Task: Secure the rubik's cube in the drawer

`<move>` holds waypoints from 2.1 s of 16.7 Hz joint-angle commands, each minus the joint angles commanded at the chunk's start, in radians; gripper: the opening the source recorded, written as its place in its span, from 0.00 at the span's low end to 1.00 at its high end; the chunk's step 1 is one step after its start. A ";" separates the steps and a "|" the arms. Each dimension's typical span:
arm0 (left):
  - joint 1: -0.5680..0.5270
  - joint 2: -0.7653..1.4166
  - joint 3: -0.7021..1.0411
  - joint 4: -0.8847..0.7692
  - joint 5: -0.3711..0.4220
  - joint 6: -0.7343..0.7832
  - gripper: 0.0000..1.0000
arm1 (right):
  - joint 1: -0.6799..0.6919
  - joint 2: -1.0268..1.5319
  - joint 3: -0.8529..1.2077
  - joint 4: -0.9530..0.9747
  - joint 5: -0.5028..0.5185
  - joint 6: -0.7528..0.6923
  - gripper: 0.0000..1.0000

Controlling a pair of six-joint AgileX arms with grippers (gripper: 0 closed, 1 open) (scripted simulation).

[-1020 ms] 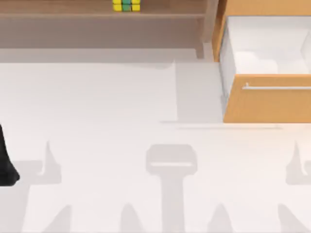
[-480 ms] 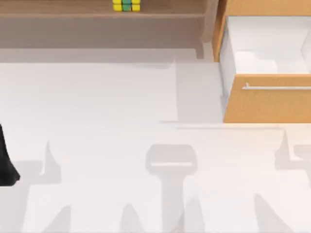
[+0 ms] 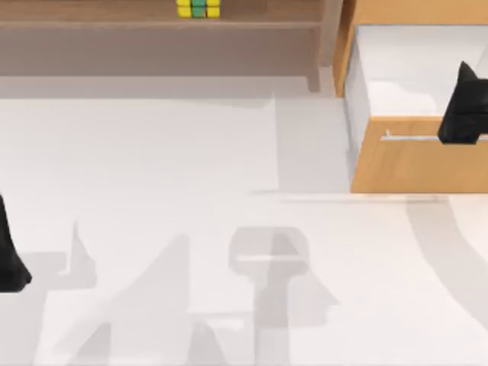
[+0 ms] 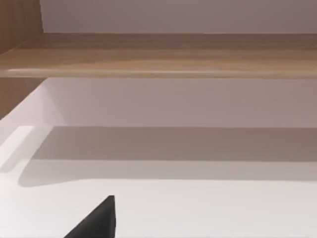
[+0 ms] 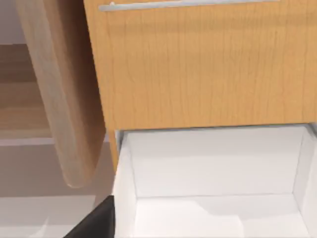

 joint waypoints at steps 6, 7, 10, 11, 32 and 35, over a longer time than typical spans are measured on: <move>0.000 0.000 0.000 0.000 0.000 0.000 1.00 | 0.192 0.548 0.376 0.147 0.195 0.022 1.00; 0.000 0.000 0.000 0.000 0.000 0.000 1.00 | 0.219 0.635 0.442 0.171 0.224 0.021 1.00; 0.000 0.000 0.000 0.000 0.000 0.000 1.00 | 0.287 0.875 0.634 0.234 0.300 0.007 1.00; 0.000 0.000 0.000 0.000 0.000 0.000 1.00 | 0.305 0.947 0.695 0.253 0.322 0.001 1.00; 0.000 0.000 0.000 0.000 0.000 0.000 1.00 | 0.379 1.495 1.268 0.394 0.451 -0.136 1.00; 0.000 0.000 0.000 0.000 0.000 0.000 1.00 | 0.361 1.504 1.299 0.374 0.432 -0.137 1.00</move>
